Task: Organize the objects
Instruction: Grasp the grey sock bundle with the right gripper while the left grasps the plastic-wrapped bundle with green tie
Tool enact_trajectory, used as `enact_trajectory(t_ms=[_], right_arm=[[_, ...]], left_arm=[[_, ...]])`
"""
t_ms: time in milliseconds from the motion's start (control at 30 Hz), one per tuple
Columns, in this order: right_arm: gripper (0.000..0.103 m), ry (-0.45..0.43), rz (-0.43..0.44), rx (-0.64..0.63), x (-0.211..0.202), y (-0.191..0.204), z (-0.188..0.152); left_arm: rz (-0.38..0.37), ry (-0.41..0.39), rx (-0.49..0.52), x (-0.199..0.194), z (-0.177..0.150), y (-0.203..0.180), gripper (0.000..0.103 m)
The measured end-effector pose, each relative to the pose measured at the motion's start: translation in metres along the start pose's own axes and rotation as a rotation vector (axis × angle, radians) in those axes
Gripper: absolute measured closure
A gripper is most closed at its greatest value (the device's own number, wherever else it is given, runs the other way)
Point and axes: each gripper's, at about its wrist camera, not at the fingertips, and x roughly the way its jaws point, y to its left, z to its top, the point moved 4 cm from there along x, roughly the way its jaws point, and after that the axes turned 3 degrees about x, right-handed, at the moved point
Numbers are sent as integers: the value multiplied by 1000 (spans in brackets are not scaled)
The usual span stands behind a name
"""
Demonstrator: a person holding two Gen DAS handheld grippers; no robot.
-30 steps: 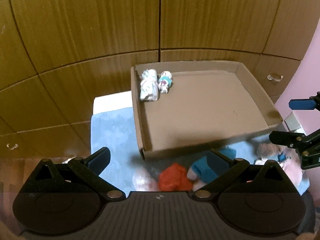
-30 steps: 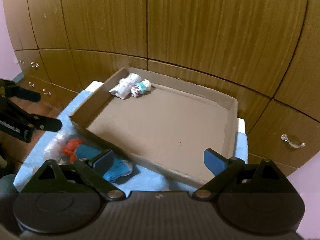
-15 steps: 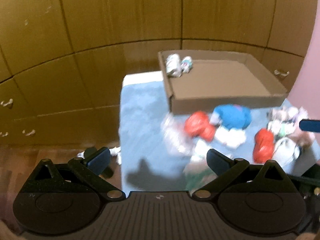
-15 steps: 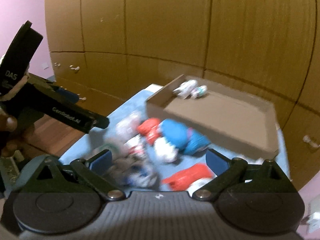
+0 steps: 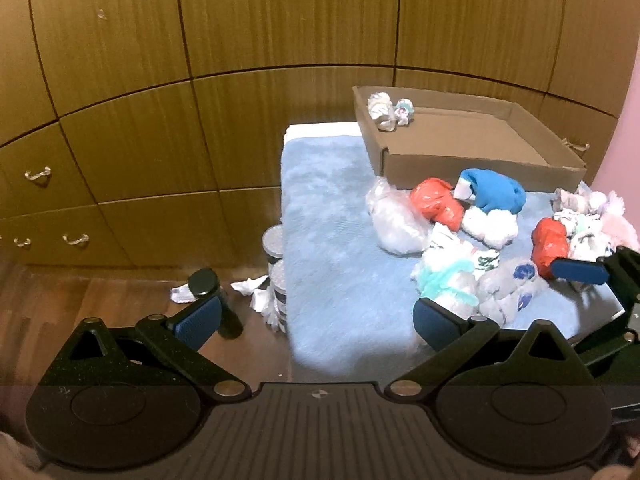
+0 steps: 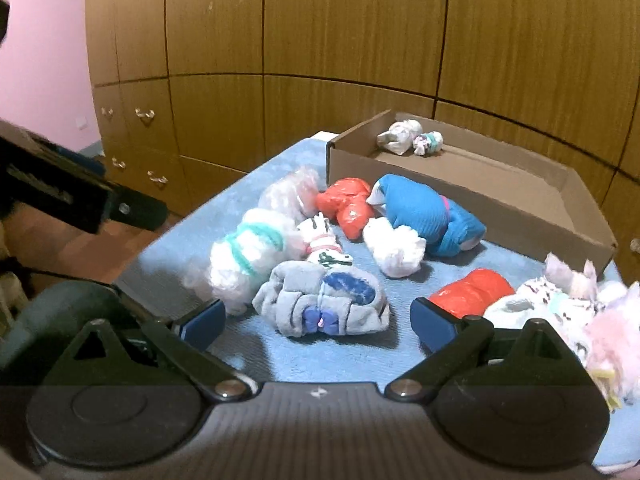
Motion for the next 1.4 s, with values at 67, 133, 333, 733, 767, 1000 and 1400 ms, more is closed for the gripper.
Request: enact_trajectory(t_ms=[67, 133, 333, 733, 767, 1000, 1400], right_arm=[[6, -8, -19, -27, 5, 4, -2], [8, -7, -22, -22, 8, 4, -4], [22, 16, -26, -37, 20, 3, -7], [38, -28, 22, -45, -3, -17, 3], [38, -37, 15, -47, -7, -20, 4], [37, -86, -39, -22, -33, -47, 15], [37, -96, -56, 12, -40, -70, 18]], left_arm=[[-2, -2, 2, 0, -1, 1, 0], [-3, -4, 0, -2, -2, 2, 0], [-19, -3, 12, 0, -3, -4, 0], [-74, -1, 76, 7, 2, -35, 0], [-78, -1, 84, 9, 3, -40, 0], [-108, 24, 161, 31, 11, -81, 5], [-119, 62, 130, 50, 9, -84, 56]])
